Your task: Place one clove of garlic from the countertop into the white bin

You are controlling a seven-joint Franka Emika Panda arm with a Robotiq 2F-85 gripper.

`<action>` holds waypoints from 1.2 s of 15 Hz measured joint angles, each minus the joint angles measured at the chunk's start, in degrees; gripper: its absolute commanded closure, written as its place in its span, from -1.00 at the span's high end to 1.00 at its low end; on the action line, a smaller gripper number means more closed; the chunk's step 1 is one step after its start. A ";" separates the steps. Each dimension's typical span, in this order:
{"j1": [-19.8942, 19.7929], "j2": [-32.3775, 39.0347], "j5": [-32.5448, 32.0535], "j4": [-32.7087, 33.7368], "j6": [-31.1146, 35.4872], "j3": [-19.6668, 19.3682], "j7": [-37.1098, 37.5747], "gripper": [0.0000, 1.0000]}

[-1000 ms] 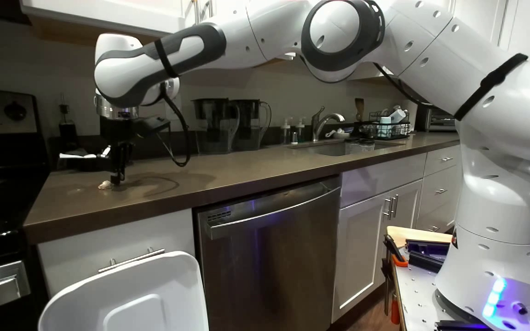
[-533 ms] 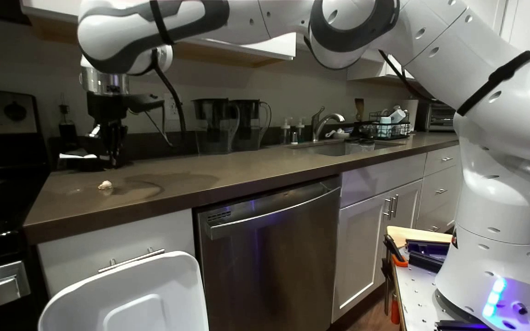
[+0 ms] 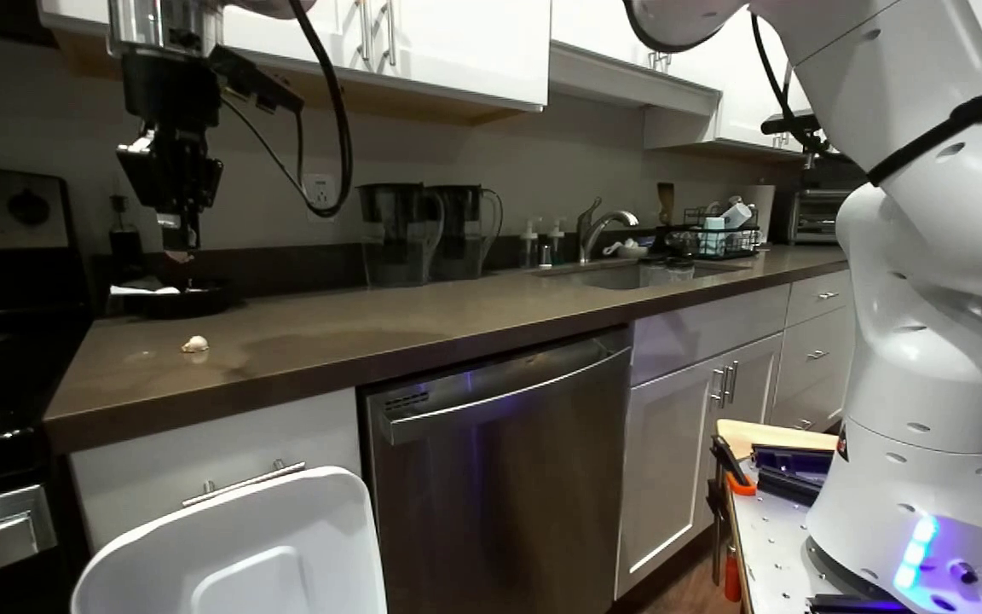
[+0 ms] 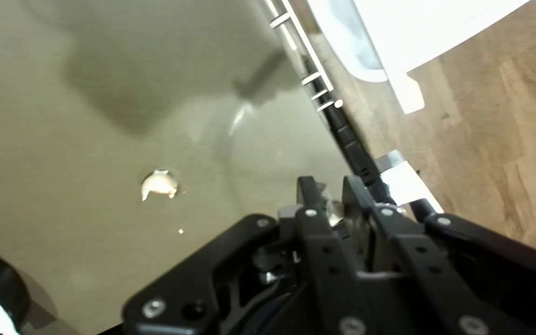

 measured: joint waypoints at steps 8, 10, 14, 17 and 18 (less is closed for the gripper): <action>0.43 -16.54 10.74 -23.24 -1.40 3.22 3.28 -0.80; 0.80 -19.07 11.53 -28.24 0.67 3.59 3.28 -0.80; 1.83 -21.90 14.77 -36.11 5.15 4.61 3.28 -0.01; 2.61 -22.93 16.13 -39.47 7.54 5.19 3.28 0.35; 2.67 -23.20 16.14 -39.97 7.75 5.28 3.28 0.50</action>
